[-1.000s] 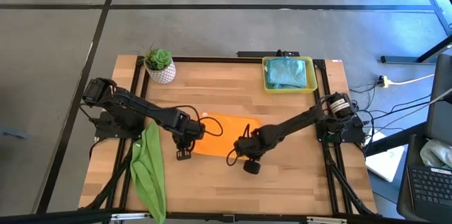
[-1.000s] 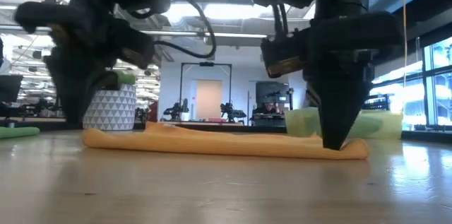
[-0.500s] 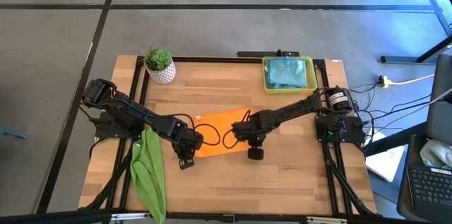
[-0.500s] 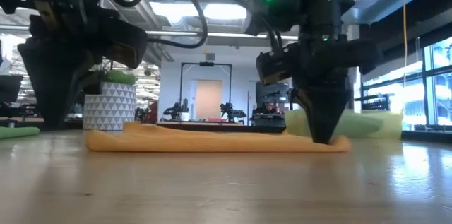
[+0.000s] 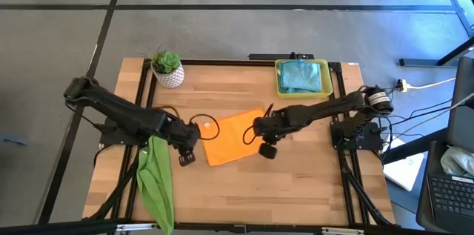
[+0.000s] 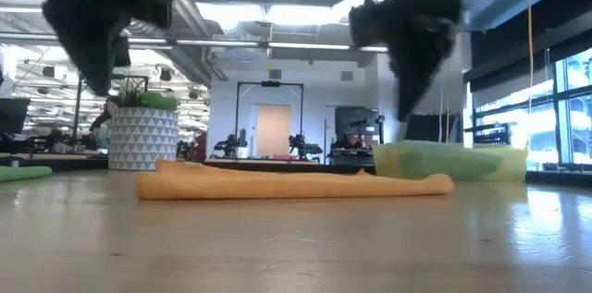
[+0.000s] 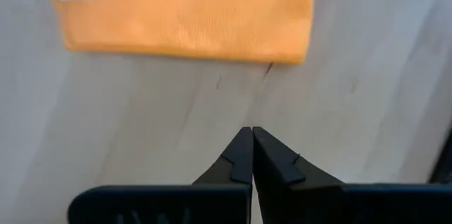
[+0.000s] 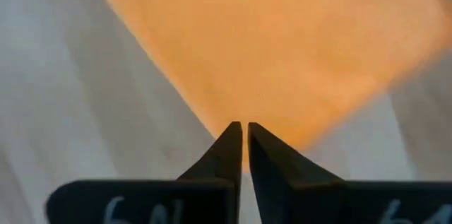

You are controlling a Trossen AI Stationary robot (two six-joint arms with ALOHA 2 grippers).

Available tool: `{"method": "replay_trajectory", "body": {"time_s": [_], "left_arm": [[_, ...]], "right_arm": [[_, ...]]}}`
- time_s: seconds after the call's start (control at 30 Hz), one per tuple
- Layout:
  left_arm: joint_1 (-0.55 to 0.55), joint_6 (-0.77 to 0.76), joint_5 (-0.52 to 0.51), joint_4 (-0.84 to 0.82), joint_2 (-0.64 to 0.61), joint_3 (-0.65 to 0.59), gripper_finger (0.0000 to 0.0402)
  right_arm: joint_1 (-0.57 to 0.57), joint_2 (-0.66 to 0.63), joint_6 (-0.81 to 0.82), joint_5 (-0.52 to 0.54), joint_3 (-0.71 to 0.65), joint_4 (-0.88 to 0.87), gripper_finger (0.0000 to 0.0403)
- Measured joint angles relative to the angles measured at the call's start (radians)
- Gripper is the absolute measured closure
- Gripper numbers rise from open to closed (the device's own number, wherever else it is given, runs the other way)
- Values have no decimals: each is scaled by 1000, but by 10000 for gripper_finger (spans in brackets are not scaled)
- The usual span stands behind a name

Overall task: Fold microfiber towels
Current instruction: Fold the orange microfiber towel

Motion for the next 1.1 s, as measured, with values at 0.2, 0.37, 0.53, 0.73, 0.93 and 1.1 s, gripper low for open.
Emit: {"method": "replay_trajectory", "body": {"time_s": [0.2,0.37,0.53,0.73,0.93,1.1], "left_arm": [[-20,-38,-85,-11,-174,0,401],[-61,-104,-187,-32,-291,0,401],[-110,-172,-291,-45,-366,1,401],[-160,-224,-341,-64,-411,1,401],[-164,-278,-415,-121,-432,1,401],[-164,-280,-444,-122,-442,1,401]], "right_arm": [[78,46,60,27,32,450,364],[104,201,-39,55,238,411,363],[102,386,-127,7,474,347,336],[101,578,-195,-58,693,234,262],[99,688,-288,-61,821,168,212],[95,735,-313,-60,838,162,206]]}}
